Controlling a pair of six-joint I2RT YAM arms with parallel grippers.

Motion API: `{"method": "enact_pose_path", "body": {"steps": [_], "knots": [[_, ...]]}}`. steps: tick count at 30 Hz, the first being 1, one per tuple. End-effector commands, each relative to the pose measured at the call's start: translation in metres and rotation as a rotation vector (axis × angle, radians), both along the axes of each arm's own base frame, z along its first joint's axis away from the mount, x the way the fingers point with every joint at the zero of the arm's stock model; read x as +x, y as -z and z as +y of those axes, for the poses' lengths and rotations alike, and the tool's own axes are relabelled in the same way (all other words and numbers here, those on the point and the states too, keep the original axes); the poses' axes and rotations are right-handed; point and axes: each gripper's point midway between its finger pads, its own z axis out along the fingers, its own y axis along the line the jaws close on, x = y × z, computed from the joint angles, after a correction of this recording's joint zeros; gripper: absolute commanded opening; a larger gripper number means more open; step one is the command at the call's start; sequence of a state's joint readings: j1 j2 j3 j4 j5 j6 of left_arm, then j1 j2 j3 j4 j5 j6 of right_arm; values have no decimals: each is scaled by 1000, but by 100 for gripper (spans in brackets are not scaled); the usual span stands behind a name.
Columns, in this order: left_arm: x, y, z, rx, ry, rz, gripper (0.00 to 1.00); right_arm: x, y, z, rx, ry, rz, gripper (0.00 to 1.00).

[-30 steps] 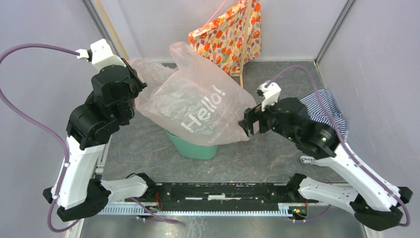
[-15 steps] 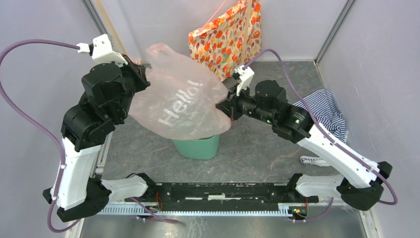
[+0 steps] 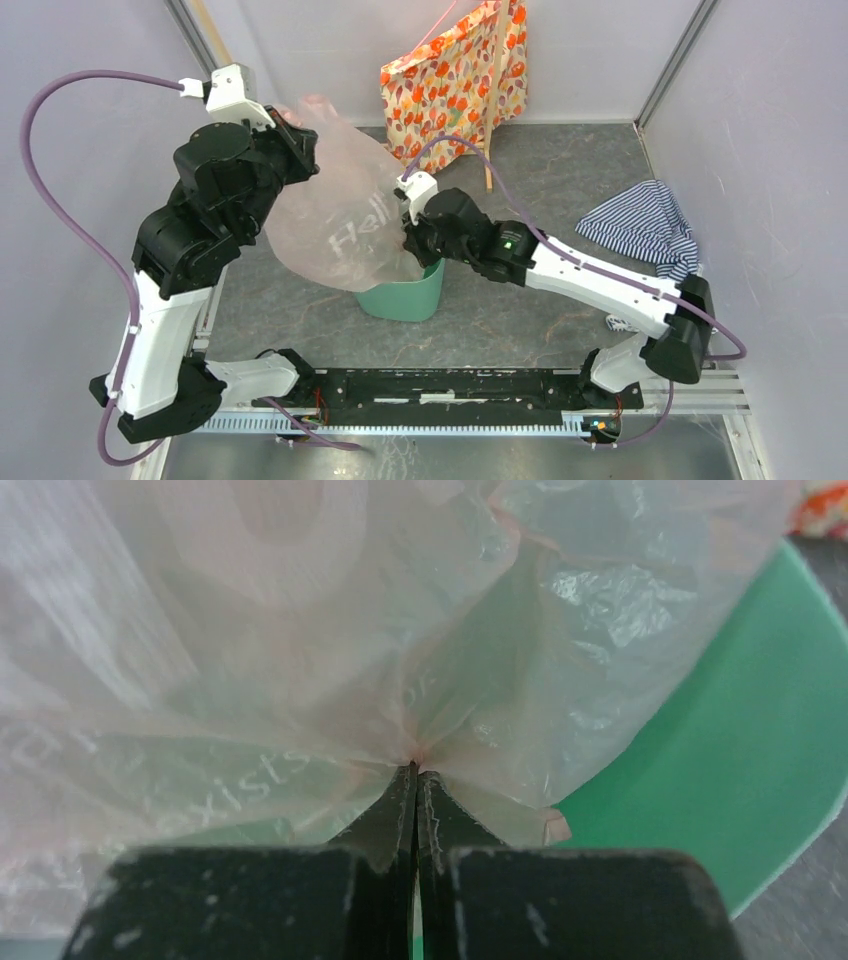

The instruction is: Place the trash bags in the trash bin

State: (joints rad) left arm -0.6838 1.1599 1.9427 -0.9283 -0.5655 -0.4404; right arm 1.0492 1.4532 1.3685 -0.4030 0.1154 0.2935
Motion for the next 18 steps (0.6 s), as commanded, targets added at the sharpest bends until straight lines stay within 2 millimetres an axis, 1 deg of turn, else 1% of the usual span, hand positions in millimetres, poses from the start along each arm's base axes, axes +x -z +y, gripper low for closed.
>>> {"method": "enact_pose_path", "body": {"steps": [1, 4, 6, 8, 9, 10, 12, 18], "knots": [[2, -1, -15, -29, 64, -11, 2, 15, 10, -17, -81, 106, -44, 2], [3, 5, -25, -50, 99, 3, 2, 19, -11, -22, -61, 140, -76, 13], [4, 9, -31, -67, 119, 9, 2, 18, -28, -25, -45, 145, -95, 24], [4, 11, -35, -78, 134, 15, 2, 13, -46, -27, -14, 134, -109, 33], [5, 13, -37, -83, 139, 19, 2, 9, -52, -27, 0, 125, -112, 40], [5, 14, -39, -84, 145, 22, 2, 5, -58, -28, 14, 114, -117, 44], [5, 14, -41, -94, 153, 25, 2, -3, -69, -31, 35, 97, -131, 52], [4, 13, -48, -118, 181, 28, 2, -22, -92, -43, 88, 29, -203, 72]]}}
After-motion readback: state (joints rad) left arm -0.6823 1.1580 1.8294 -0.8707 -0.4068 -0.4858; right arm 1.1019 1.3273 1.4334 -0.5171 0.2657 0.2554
